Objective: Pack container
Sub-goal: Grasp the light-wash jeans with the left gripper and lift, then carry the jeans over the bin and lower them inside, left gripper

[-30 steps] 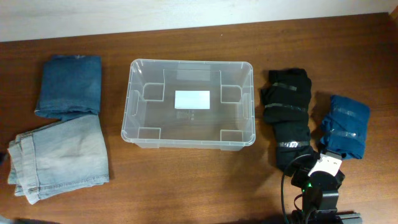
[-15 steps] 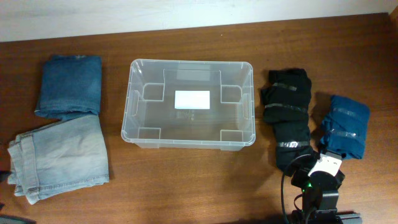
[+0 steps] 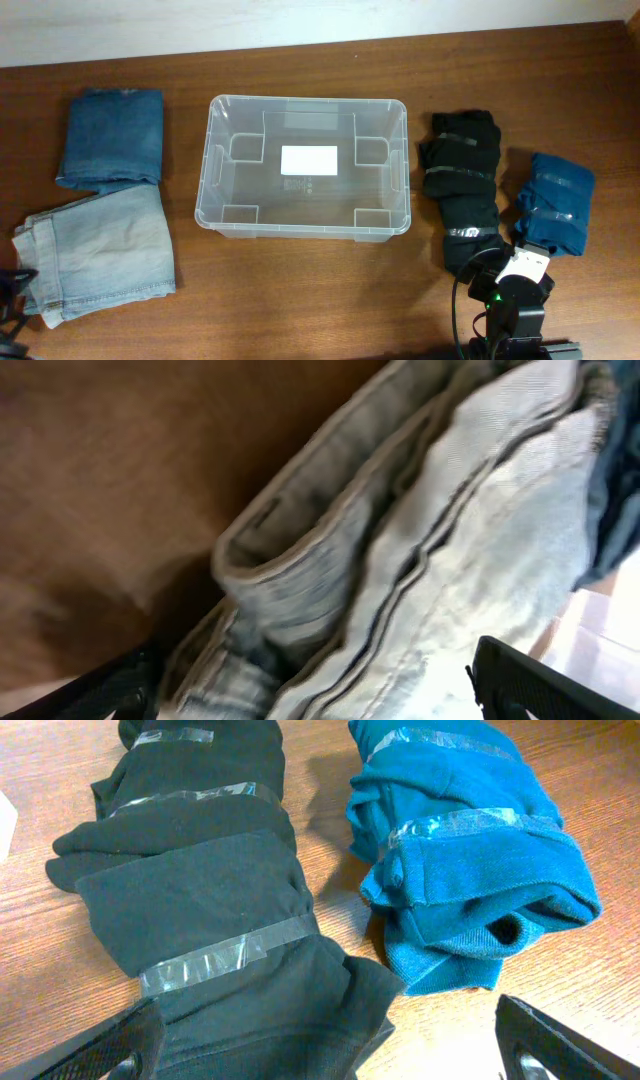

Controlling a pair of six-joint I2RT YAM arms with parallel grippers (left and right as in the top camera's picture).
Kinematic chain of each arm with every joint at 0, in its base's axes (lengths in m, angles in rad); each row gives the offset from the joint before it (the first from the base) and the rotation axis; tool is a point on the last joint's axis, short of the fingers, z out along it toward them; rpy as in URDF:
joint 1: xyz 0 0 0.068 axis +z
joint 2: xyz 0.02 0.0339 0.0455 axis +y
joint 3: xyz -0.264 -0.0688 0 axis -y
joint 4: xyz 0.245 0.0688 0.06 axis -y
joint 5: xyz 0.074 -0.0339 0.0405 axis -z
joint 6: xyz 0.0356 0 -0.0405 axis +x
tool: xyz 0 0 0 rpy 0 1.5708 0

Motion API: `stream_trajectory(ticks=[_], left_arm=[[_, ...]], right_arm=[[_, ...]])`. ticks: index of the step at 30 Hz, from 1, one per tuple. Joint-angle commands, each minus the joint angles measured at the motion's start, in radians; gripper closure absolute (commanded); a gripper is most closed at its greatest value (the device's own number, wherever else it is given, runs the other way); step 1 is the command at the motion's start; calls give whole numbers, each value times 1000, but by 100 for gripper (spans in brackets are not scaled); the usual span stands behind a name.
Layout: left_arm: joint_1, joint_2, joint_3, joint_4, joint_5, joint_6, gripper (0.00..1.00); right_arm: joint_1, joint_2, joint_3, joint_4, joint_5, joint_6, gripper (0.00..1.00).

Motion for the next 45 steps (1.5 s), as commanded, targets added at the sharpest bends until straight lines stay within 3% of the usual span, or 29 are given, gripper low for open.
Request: stream_trajectory(ticks=[1,7,12,16,18,28,34,38,45], left_arm=[[-27,87,-3,18,39,61,4],[-95,159,-3,32,39,66,11],[-146,186,-3,32,13,76,52],[-155,186,-3,28,2,74,77],[-154,186,-3,20,3,55,83],[-156,98,97,-200,277,42,94],[-179,-130,209,-393,386,77,96],[-210,-313,266,-440,454,67,96],[-320,-594,321,-352,505,-197,96]], right_arm=[[-6,-7,-8,2,5,11,1],[-6,-7,-8,2,5,11,2],[-6,-7,-8,2,5,11,2],[-6,-7,-8,2,5,11,2],[-6,-7,-8,2,5,11,2],[-6,-7,-8,2,5,10,2],[-6,-7,-8,2,5,10,2],[-6,-7,-8,2,5,11,2],[-6,-7,-8,2,5,10,2]])
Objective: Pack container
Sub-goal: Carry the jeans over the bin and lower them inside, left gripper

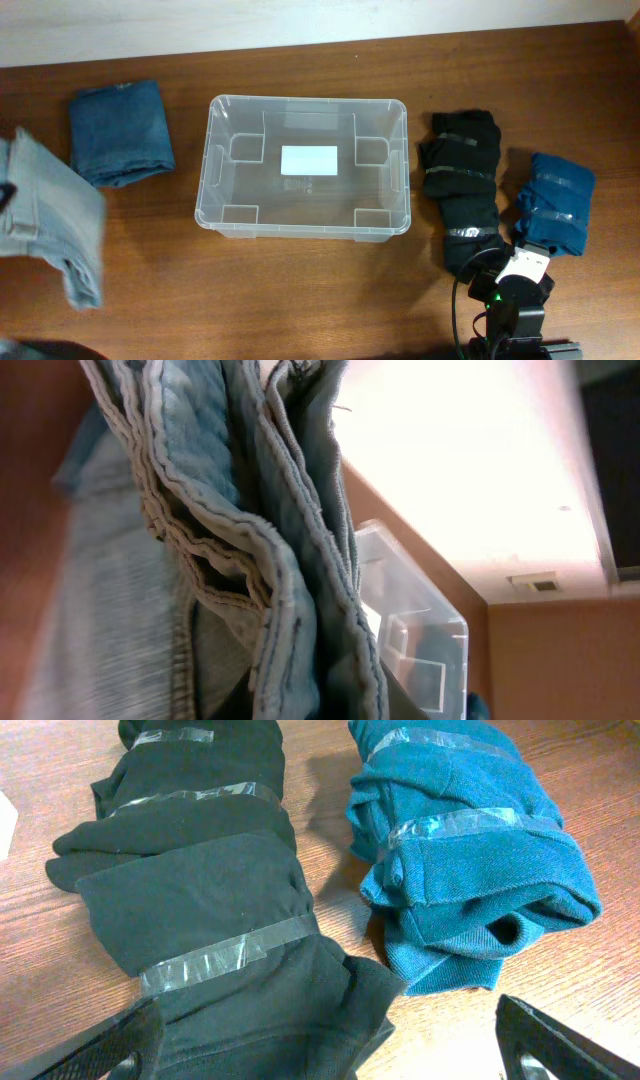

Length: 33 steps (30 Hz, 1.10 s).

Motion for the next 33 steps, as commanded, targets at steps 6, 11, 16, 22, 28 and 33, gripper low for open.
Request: stream_trajectory(ticks=[6,11,16,22,28,33], left_arm=[[-231,-277,25,195,116,-432,99],[-431,-349,25,305,-14,-607,99],[-695,-359,19,384,-238,-689,99],[-1040,-301,8,525,-494,-781,99],[-1303,-176,8,631,-684,-845,99],[-1421,-59,8,711,-742,-845,99]], right_arm=[[-6,-7,-8,2,6,11,2],[-6,-7,-8,2,6,11,1],[-6,-7,-8,2,6,11,2],[-6,-7,-8,2,6,11,2],[-6,-7,-8,2,6,11,2],[-6,-7,-8,2,6,11,2]])
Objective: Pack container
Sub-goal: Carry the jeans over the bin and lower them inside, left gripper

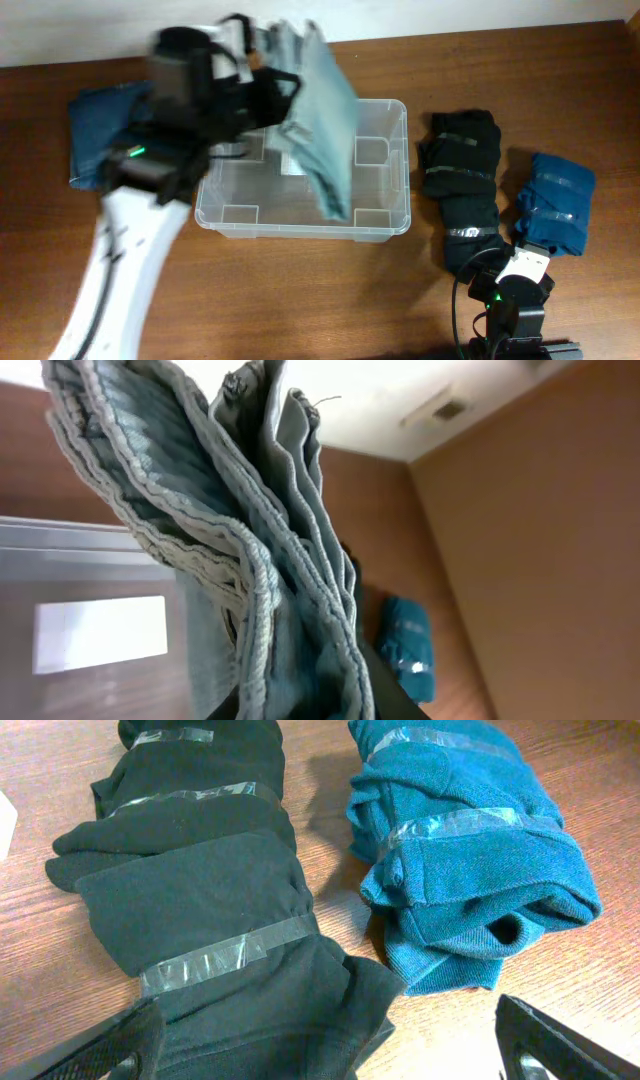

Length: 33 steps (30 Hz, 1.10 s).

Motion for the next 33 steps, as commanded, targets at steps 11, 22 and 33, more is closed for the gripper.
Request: stream_trajectory(ticks=[11,22,33], left_arm=[[-138,198,8,114,-97,-46,99],[-203,204,-1,52,-303,-68,99],[-287,282,-1,64,-459,-262,99]], right_arm=[[-6,-7,-8,2,6,11,2],[-6,-7,-8,2,6,11,1],[-6,-7,-8,2,6,11,2]])
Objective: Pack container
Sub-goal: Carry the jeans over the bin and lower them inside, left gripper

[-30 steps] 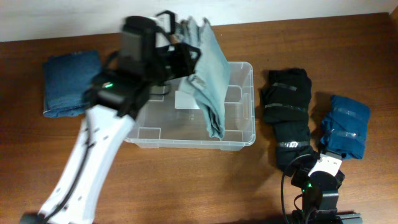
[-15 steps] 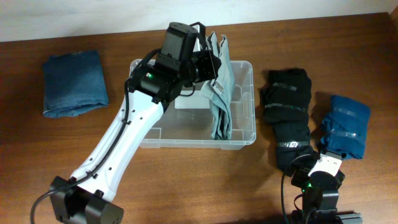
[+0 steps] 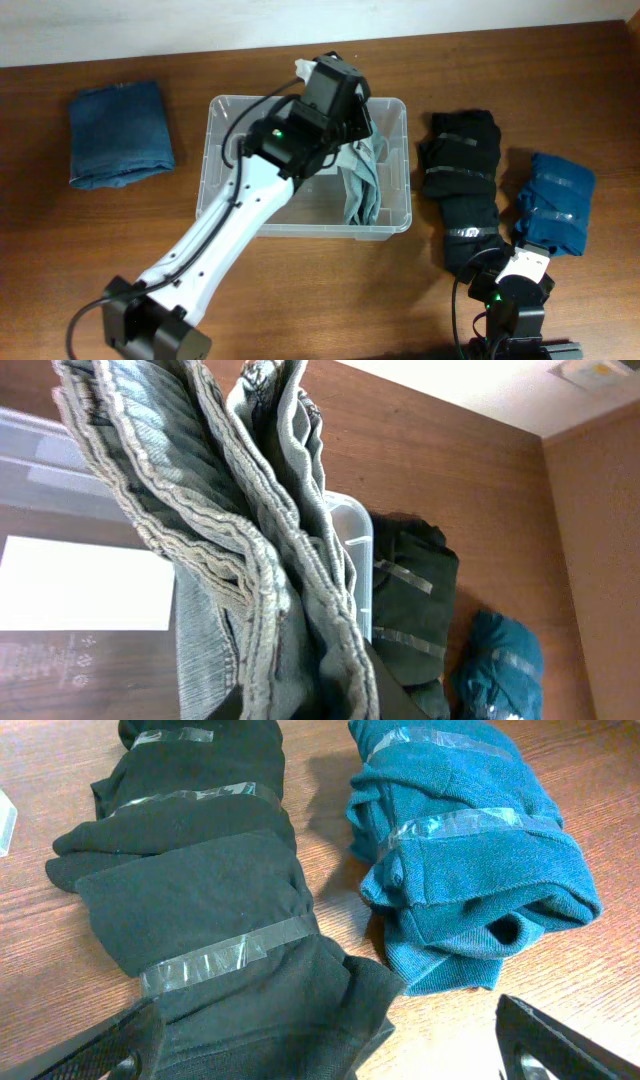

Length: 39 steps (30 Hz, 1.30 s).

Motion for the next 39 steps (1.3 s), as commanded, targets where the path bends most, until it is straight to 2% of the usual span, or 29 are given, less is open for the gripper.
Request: stream_trajectory(ticks=[1,6,13,16,18,20,22,31,33,34,36,39], left_arm=[[-15,27,3,5,-50,-72,99],[-10,30,3,-85,-121,-51,99],[34,27,3,-201,-127,147,99],[62,28,3,-249,-140,265,88],[76,28,3,-272,-184,330,85],[82,28,3,-288,-244,351,78],[89,28,3,-288,-288,385,76],[153,28,3,-372,-321,373,73],[158,29,3,-394,-321,346,69],[158,29,2,-400,-322,339,64],[158,29,2,-404,-329,340,0],[158,29,3,-417,-382,340,0]], right_arm=[[-6,-7,-8,2,6,11,2],[-6,-7,-8,2,6,11,2],[-6,-7,-8,2,6,10,2],[-6,-7,-8,2,6,11,2],[-6,-7,-8,2,6,11,2],[-6,-7,-8,2,6,10,2],[-6,-7,-8,2,6,11,2],[-6,-7,-8,2,6,11,2],[-6,-7,-8,2,6,11,2],[-6,-7,-8,2,6,11,2],[-6,-7,-8,2,6,11,2],[-6,-7,-8,2,6,11,2]])
